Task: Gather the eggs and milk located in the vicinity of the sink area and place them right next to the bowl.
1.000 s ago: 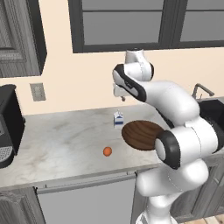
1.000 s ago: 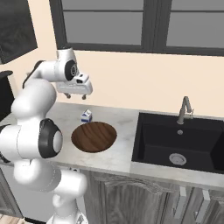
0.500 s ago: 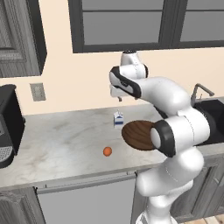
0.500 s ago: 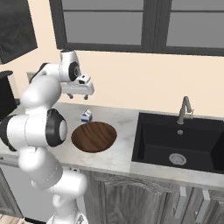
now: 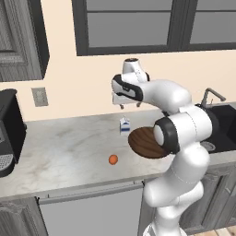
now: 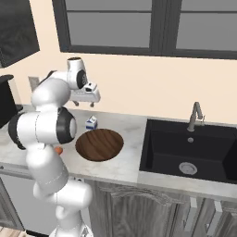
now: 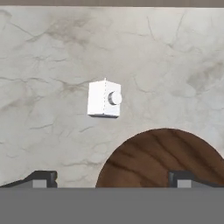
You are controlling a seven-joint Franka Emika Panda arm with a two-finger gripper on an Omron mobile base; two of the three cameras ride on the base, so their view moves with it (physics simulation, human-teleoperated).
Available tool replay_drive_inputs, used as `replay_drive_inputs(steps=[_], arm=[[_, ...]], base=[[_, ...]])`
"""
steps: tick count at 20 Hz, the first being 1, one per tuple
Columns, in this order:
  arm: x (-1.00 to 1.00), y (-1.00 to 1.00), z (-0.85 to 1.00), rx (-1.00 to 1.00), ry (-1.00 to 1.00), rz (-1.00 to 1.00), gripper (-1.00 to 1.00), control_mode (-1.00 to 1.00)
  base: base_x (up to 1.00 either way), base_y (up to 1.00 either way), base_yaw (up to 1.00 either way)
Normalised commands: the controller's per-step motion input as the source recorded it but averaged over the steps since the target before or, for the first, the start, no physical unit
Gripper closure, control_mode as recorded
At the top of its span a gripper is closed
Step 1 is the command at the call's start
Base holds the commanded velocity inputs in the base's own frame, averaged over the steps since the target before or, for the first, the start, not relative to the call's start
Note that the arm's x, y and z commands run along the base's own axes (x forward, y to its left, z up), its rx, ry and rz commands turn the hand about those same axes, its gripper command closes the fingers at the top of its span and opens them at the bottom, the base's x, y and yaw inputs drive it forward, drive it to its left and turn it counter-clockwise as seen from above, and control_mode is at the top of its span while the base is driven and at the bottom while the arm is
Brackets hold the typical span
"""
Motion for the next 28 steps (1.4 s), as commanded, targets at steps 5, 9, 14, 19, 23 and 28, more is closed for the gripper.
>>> replay_drive_inputs(steps=[5,9,14,19,23,28], arm=[[0.21,0.02,-0.32,0.00,0.03,0.00,-1.00,-1.00],[0.15,0.00,-0.39,0.00,0.05,0.00,-1.00,-1.00],[0.25,0.00,-0.42,0.03,0.03,0.00,-1.00,-1.00],[0.39,0.00,-0.41,0.07,0.01,0.00,-1.00,-1.00],[0.33,0.00,-0.20,0.00,0.00,-0.04,-1.00,-1.00],[0.32,0.00,-0.06,0.00,0.00,-0.02,-1.00,-1.00]], base=[[0.00,0.00,0.00],[0.00,0.00,0.00],[0.00,0.00,0.00],[0.00,0.00,0.00],[0.00,0.00,0.00],[0.00,0.00,0.00]])
